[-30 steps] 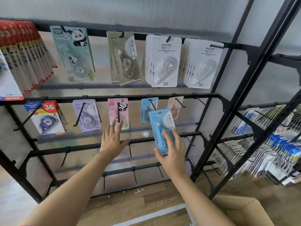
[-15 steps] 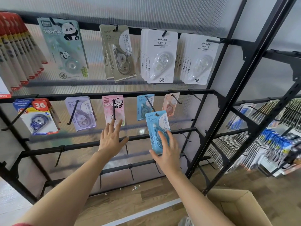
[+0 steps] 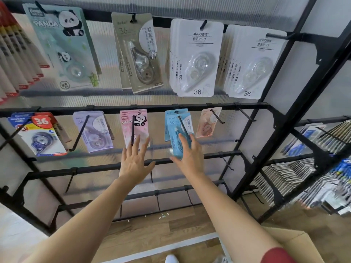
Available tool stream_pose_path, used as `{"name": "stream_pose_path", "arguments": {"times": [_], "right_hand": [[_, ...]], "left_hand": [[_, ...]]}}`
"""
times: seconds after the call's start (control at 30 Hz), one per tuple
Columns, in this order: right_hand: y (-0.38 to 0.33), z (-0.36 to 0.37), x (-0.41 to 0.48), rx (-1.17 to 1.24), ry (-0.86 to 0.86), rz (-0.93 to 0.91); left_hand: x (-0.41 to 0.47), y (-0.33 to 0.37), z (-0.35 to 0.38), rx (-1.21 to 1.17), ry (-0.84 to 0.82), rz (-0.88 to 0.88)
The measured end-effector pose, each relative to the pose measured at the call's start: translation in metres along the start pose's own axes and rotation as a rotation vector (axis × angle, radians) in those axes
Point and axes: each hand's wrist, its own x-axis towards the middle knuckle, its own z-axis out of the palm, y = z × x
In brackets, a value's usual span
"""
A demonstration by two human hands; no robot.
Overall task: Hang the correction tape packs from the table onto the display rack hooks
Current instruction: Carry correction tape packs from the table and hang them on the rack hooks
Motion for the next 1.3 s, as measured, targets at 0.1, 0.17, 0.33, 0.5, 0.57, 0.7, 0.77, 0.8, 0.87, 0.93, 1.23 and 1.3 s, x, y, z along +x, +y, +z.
{"name": "stream_pose_path", "arguments": {"times": [0.1,0.17,0.33,0.5,0.57,0.7,0.77,0.8,0.87,0.93,1.23,1.3], "right_hand": [[-0.001,0.011,0.022,0.038,-0.003,0.003],[0.002,0.02,0.031,0.028,-0.004,0.003],[0.008,0.038,0.042,-0.013,0.001,0.021],[0.008,0.045,0.045,-0.009,-0.055,-0.005],[0.005,0.042,0.043,-0.032,-0.061,0.012],[0.003,0.031,0.025,-0.166,-0.196,-0.002],[0.001,0.021,0.007,-0.197,-0.252,0.04],[-0.001,0.017,-0.004,-0.206,-0.279,0.054],[-0.005,0.009,-0.028,-0.215,-0.314,0.055],[-0.005,0.002,-0.051,-0.226,-0.325,0.059],[0.011,-0.032,-0.136,-0.311,-0.445,0.071],[0.014,-0.038,-0.15,-0.315,-0.459,0.06]], "left_hand": [[0.013,-0.004,0.002,0.019,0.015,0.005],[0.02,-0.007,0.003,0.014,0.014,0.006],[0.028,-0.013,0.004,0.034,0.036,-0.006],[0.025,-0.015,0.005,0.05,0.018,-0.006],[0.02,-0.014,0.003,0.089,0.009,-0.009],[0.001,-0.011,-0.005,0.146,-0.013,-0.06],[-0.016,-0.01,-0.006,0.148,-0.028,-0.074],[-0.025,-0.011,-0.007,0.142,-0.04,-0.078],[-0.044,-0.014,-0.006,0.121,-0.066,-0.083],[-0.062,-0.016,-0.003,0.099,-0.097,-0.087],[-0.144,-0.002,0.006,0.054,-0.158,-0.144],[-0.16,0.002,0.003,0.041,-0.148,-0.169]]}}
